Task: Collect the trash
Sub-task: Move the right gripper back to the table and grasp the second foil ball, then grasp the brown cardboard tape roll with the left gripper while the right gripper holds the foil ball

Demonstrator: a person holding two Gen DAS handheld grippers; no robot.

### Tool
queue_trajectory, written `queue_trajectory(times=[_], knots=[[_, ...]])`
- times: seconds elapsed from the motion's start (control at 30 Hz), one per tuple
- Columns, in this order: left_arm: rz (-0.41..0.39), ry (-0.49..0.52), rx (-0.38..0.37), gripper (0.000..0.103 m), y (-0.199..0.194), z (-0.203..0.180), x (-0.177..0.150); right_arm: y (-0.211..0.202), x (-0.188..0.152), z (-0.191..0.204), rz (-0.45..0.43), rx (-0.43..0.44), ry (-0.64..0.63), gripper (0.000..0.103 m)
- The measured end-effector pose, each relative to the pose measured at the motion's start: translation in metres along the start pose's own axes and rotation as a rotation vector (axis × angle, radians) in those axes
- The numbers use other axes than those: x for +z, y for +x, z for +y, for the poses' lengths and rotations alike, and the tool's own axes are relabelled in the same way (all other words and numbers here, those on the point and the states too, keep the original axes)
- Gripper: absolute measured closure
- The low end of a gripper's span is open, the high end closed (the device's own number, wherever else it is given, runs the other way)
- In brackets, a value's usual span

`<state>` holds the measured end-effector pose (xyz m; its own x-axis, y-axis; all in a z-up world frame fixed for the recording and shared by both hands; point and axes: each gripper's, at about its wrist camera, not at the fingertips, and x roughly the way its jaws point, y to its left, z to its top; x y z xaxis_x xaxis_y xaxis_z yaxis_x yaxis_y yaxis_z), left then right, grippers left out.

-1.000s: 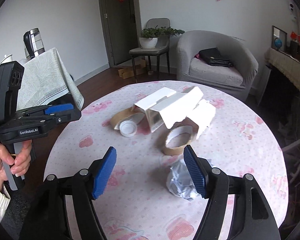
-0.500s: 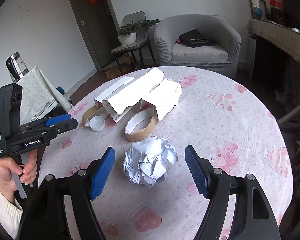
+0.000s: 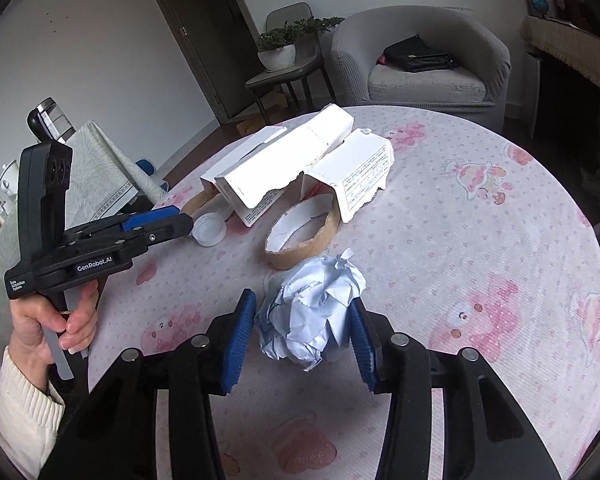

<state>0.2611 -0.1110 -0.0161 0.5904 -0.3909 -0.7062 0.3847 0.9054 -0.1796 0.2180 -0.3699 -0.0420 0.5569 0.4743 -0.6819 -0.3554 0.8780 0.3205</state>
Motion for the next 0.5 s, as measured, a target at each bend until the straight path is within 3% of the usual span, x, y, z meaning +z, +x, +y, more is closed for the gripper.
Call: queue_trajectory(times=[0.3, 0.5], knots=[[0.040, 0.019, -0.002, 0.075, 0.008, -0.003, 0.001, -0.001, 0.003, 0.002, -0.004, -0.005, -0.016, 0.059], [0.032, 0.079, 0.040, 0.076, 0.002, -0.013, -0.005, -0.002, 0.005, 0.009, -0.011, -0.033, -0.038, 0.059]])
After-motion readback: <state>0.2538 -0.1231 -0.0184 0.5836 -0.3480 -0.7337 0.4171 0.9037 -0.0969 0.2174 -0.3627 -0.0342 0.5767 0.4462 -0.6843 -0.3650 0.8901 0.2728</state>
